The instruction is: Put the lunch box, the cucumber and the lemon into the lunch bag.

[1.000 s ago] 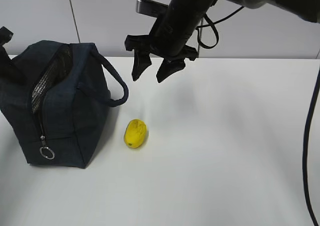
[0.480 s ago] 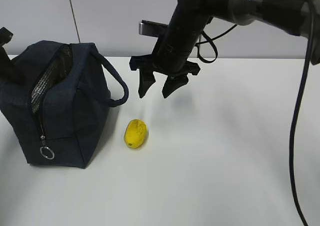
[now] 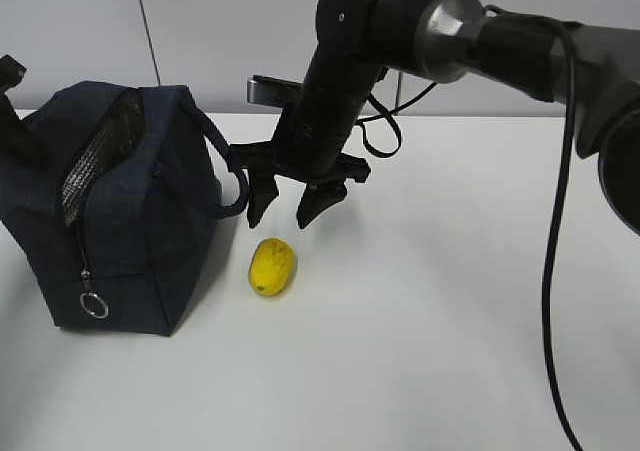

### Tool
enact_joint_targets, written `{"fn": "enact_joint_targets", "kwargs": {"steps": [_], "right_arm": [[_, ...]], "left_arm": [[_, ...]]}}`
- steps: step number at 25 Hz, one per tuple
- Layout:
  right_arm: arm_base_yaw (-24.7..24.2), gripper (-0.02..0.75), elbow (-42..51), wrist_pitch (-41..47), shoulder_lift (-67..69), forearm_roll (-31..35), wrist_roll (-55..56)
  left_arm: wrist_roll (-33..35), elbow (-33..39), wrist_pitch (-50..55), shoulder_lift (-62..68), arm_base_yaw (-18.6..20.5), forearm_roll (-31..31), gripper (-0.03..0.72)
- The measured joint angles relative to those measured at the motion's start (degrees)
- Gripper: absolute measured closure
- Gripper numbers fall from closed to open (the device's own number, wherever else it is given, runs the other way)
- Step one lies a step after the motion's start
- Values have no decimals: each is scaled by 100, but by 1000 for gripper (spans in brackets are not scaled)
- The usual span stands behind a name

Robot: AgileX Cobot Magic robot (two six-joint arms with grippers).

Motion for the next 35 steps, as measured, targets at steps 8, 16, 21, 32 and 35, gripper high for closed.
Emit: {"fn": "enact_joint_targets", "kwargs": {"steps": [8, 16, 21, 32, 35], "right_arm": [[141, 251, 0, -9, 38, -243, 212], [203, 251, 0, -11, 298, -243, 569], [203, 251, 0, -22, 468, -208, 632], [203, 250, 0, -30, 547, -196, 737], [203, 250, 0, -30, 547, -229, 747]], "left_arm": [[0, 0, -9, 0, 0, 0, 701], [0, 0, -9, 0, 0, 0, 701], [0, 0, -9, 0, 0, 0, 701], [0, 0, -9, 0, 0, 0, 701], [0, 0, -9, 0, 0, 0, 701]]}}
